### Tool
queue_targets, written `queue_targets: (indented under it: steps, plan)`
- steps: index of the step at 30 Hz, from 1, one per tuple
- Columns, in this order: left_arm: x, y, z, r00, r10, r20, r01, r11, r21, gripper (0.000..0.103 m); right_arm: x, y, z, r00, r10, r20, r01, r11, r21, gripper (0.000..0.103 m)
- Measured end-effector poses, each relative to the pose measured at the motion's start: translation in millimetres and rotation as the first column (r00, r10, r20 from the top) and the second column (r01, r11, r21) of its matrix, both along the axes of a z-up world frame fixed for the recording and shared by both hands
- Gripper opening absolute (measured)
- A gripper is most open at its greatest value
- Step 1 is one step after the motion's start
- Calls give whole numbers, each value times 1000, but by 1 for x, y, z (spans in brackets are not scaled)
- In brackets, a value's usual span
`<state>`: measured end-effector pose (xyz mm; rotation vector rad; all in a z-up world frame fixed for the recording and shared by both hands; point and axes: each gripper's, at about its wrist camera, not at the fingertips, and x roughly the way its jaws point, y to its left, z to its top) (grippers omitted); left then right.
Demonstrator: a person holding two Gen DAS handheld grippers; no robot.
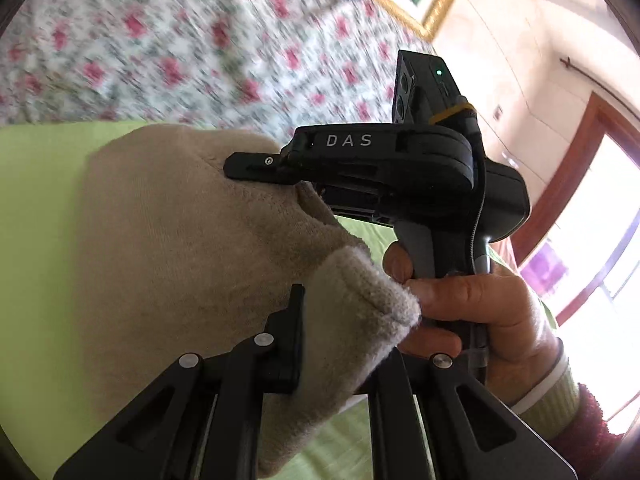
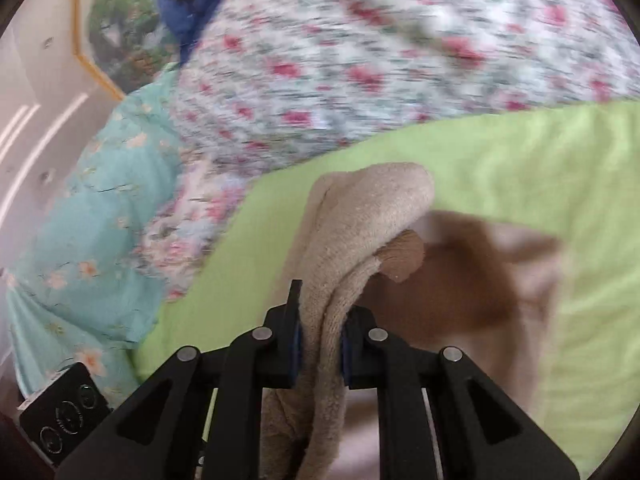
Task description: Fold small clothes
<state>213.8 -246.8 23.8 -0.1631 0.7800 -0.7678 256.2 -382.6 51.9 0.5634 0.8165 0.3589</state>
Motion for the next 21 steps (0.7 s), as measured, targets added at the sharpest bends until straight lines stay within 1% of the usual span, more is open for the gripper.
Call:
queue_targets:
  steps: [2,5,7,9,11,13,15,16,17,18,20,21]
  plan:
    - [7,-23,-23,998,-31,-63,31,999,12,9,-7,-20,-24,997,-42,-60,40,999,-29,16]
    - [8,-44,-47,991,-53,-122,58,998,33,9,-12,-34,-44,991,-75,-111,67,995,-73,16]
    - [6,-51,-52,991,-58,-125,63,997,39,9,-16,-40,-48,991,-82,-106,75,994,-75,16]
    - [5,-56,-56,991,-64,-116,69,997,43,9,-18,-39,-47,992,-88,-85,80,992,-103,16]
    - [12,-62,-66,988,-57,-144,66,996,60,10,-15,-37,-51,991,-95,-92,79,984,-156,16]
    - [18,-66,-74,984,-52,-171,66,995,80,12,-15,-37,-57,989,-100,-105,79,979,-188,17]
    - [22,-65,-76,981,-56,-186,71,995,73,12,-18,-38,-61,990,-104,-97,84,976,-199,18]
    - [20,-63,-75,980,-59,-190,74,995,70,16,-21,-39,-61,990,-109,-92,90,976,-198,18]
    - [18,-60,-73,977,-65,-201,80,995,68,23,-22,-40,-60,989,-120,-87,101,975,-200,19]
    - [15,-56,-72,975,-71,-211,86,994,61,27,-26,-43,-59,987,-135,-85,115,973,-201,21]
    - [5,-44,-64,971,-86,-223,96,995,37,47,-32,-46,-57,983,-160,-88,140,970,-200,26]
    - [-2,-37,-61,970,-91,-225,101,994,34,52,-36,-47,-55,980,-174,-91,153,967,-205,29]
